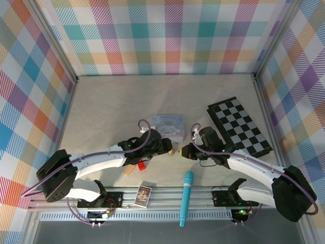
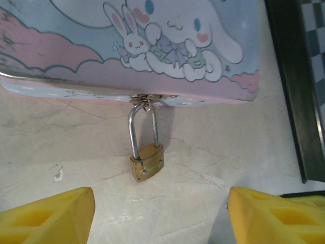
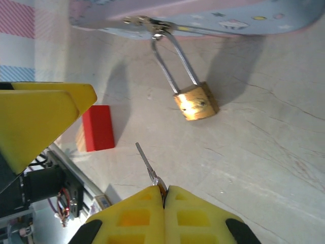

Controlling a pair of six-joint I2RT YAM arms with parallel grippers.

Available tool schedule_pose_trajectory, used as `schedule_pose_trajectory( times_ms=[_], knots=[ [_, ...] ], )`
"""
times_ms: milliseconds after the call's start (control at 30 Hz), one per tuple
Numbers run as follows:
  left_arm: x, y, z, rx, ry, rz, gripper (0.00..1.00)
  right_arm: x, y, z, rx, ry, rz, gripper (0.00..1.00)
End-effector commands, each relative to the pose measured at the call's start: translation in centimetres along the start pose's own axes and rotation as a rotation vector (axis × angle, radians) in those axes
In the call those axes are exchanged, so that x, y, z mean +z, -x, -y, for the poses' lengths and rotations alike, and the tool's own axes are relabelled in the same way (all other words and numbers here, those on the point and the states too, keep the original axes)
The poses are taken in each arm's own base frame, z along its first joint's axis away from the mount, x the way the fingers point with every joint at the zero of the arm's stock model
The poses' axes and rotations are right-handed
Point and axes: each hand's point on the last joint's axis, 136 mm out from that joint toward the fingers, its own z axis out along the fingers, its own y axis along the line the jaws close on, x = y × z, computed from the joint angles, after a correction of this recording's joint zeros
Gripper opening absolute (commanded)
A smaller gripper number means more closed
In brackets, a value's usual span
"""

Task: Unlock a padlock with a key

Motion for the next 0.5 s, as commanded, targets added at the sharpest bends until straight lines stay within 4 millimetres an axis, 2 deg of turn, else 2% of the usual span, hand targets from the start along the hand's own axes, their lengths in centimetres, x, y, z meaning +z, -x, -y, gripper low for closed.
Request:
schedule_pose_trajectory(
  times_ms=[0, 233, 467],
  knots=[
    [1.3, 0.1, 1.4, -0.012, -0.018, 0.015, 0.67, 0.0, 0.6, 0.6, 0.002, -0.041, 0.015, 0.0],
    [4.0, -0.2, 1.2, 0.007, 0.045, 0.033, 0.6, 0.2, 0.3, 1.7, 0.019, -0.084, 0.01, 0.0],
    [6.5, -1.7, 0.5, 0.007, 0.112, 0.026, 0.51, 0.2, 0.2, 2.4, 0.032, -0.11, 0.013, 0.0]
  ],
)
